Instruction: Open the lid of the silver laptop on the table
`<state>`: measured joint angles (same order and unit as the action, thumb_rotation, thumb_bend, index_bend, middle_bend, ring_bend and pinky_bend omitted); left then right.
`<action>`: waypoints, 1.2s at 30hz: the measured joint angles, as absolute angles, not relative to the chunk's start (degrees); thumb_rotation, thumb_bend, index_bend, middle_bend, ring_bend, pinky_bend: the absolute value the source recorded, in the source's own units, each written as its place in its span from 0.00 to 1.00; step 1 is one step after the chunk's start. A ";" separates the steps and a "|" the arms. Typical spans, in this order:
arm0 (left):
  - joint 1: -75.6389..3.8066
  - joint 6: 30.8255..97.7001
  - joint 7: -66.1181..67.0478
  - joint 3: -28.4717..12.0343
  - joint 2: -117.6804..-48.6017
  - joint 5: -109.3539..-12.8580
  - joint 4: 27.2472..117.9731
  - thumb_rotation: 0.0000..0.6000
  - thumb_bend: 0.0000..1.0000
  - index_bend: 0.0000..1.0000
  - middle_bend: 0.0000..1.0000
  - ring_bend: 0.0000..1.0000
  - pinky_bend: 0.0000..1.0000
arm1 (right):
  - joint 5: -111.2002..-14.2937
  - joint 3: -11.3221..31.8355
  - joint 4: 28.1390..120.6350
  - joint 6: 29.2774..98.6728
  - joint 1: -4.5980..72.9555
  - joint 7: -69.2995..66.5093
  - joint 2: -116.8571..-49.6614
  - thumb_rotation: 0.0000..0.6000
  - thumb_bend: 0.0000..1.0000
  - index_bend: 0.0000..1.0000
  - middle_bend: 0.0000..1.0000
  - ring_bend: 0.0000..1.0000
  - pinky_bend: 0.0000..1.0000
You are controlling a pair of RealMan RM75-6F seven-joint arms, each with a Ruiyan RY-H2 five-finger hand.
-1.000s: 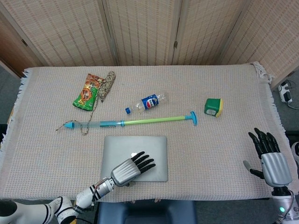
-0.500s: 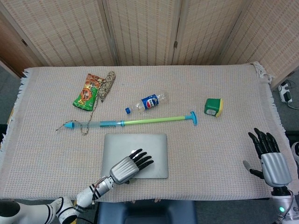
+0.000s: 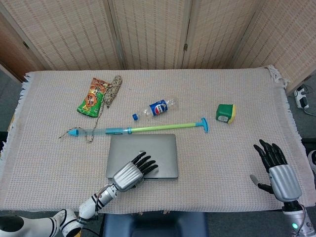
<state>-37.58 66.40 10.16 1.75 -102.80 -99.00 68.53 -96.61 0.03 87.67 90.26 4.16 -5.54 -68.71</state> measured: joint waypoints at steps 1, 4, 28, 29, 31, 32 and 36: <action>-37.44 67.29 10.08 1.51 -103.04 -99.11 67.84 1.00 0.56 0.16 0.17 0.10 0.00 | -97.49 -0.40 87.81 90.34 4.22 -5.92 -68.59 1.00 0.29 0.00 0.00 0.04 0.00; -37.06 70.62 9.90 0.36 -103.94 -99.47 65.13 1.00 0.56 0.14 0.17 0.10 0.00 | -99.82 -1.63 88.35 90.18 4.57 -6.78 -68.14 1.00 0.28 0.00 0.00 0.06 0.00; -39.98 76.03 11.19 -7.65 -105.64 -95.87 60.28 1.00 0.56 0.07 0.17 0.06 0.00 | -107.02 -6.70 96.41 63.25 20.72 -9.06 -67.06 1.00 0.54 0.00 0.00 0.03 0.00; -40.02 76.01 11.29 -7.67 -105.58 -95.77 60.34 1.00 0.56 0.07 0.17 0.06 0.00 | -106.40 -6.41 96.81 61.32 21.92 -9.25 -67.39 1.00 0.55 0.00 0.00 0.02 0.00; -40.12 75.87 11.62 -7.67 -105.44 -95.55 60.54 1.00 0.56 0.07 0.17 0.06 0.00 | -104.82 -5.52 97.51 56.94 25.00 -9.88 -68.49 1.00 0.55 0.00 0.00 0.00 0.00; -40.16 75.81 11.82 -7.67 -105.37 -95.47 60.62 1.00 0.56 0.07 0.17 0.06 0.00 | -104.05 -5.03 97.69 55.19 26.40 -10.29 -69.11 1.00 0.55 0.00 0.00 0.00 0.00; -40.47 75.22 12.53 -7.72 -105.08 -94.87 61.18 1.00 0.56 0.07 0.17 0.06 0.00 | -100.14 -2.51 97.47 48.67 32.08 -12.91 -72.63 1.00 0.55 0.00 0.00 0.00 0.00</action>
<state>-40.47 75.22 12.53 -7.72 -105.08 -94.87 61.18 -100.14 -2.51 97.47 48.67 32.08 -12.91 -72.63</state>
